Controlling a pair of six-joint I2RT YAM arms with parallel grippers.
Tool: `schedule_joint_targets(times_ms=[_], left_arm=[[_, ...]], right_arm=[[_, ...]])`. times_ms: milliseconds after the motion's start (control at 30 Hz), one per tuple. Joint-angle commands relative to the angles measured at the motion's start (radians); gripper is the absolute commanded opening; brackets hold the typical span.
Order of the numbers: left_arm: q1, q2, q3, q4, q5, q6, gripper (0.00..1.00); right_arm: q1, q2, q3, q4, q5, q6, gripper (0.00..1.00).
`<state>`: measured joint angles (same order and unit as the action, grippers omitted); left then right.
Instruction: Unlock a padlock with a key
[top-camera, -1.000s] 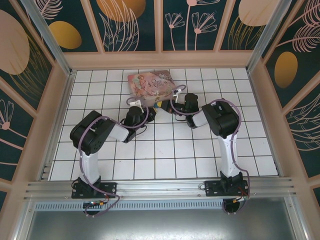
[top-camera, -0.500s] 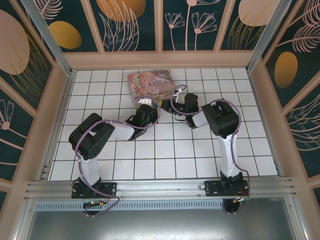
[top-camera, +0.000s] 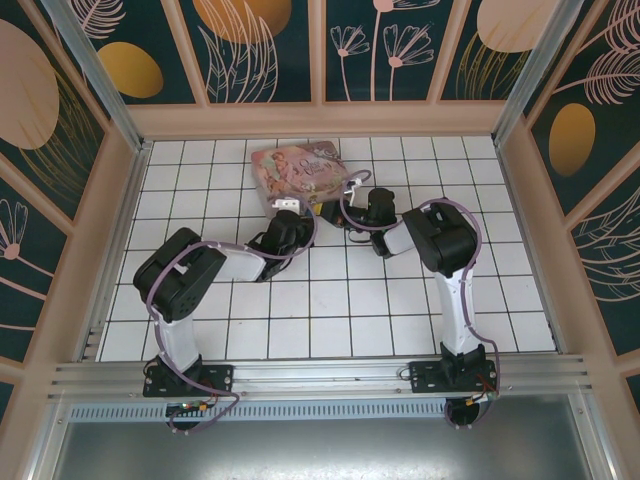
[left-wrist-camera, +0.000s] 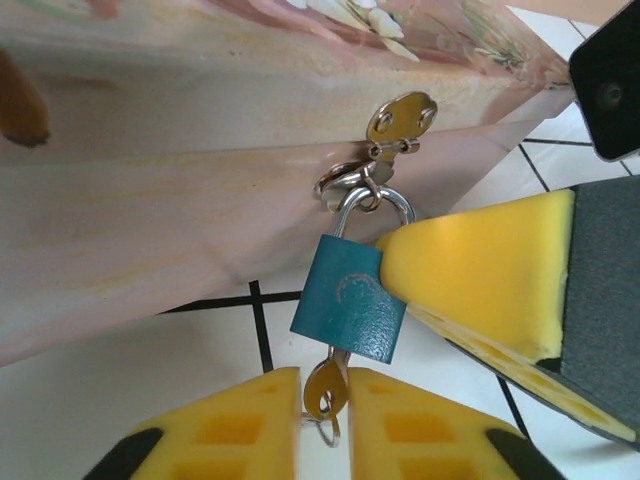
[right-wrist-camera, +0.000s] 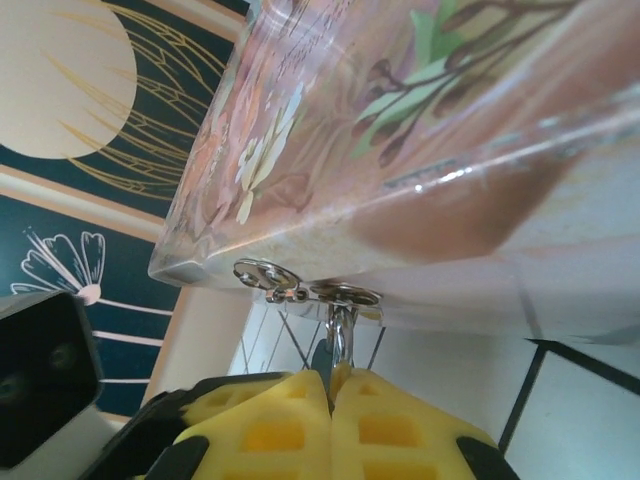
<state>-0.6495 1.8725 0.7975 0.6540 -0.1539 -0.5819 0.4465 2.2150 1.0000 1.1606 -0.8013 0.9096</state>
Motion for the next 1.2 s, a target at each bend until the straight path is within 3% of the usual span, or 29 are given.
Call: schedule_joint_targets(times_ms=[0, 433, 867, 1167], left_arm=[[0.034, -0.023, -0.035, 0.078, 0.102, -0.127, 0.4], [0.129, 0.015, -0.168, 0.44, 0.285, -0.445, 0.44], [0.129, 0.076, -0.188, 0.475, 0.305, -0.497, 0.41], [0.128, 0.03, -0.226, 0.476, 0.298, -0.469, 0.47]], right_arm=[[0.021, 0.023, -0.024, 0.01, -0.085, 0.094, 0.0], [0.018, 0.023, -0.034, 0.034, -0.087, 0.106, 0.0], [0.017, 0.027, -0.029, 0.051, -0.088, 0.125, 0.0], [0.015, 0.029, -0.037, 0.043, -0.091, 0.115, 0.0]])
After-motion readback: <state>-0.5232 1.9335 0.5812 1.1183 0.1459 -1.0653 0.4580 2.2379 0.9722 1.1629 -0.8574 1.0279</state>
